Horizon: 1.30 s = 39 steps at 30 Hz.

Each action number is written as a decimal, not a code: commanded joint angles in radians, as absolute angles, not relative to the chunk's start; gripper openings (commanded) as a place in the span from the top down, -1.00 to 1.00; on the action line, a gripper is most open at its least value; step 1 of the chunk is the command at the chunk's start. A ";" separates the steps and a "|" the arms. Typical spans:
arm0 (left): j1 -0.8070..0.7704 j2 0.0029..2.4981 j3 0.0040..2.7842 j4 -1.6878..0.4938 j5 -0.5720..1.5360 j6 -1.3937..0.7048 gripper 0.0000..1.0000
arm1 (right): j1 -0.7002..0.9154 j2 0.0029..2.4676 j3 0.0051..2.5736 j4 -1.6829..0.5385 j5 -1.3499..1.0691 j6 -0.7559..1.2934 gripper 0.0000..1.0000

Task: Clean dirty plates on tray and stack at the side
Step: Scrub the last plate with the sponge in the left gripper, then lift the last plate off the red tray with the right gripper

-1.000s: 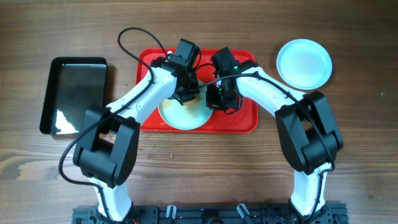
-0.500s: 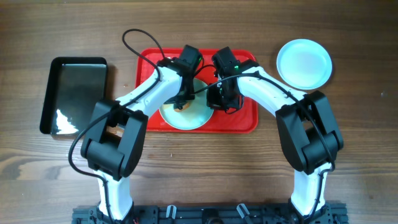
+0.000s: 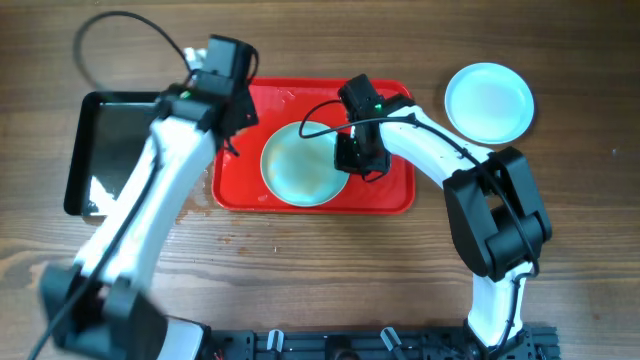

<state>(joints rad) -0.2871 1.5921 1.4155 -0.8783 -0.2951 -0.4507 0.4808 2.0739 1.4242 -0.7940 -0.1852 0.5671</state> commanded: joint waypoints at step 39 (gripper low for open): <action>-0.290 1.601 1.326 -0.910 -0.172 -0.506 0.92 | 0.758 2.057 2.056 -1.301 1.182 0.320 0.91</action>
<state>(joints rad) -0.2878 1.5986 1.3323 -0.9131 -0.1810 -0.4923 0.7620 2.0960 2.0338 -1.3045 1.1995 0.3149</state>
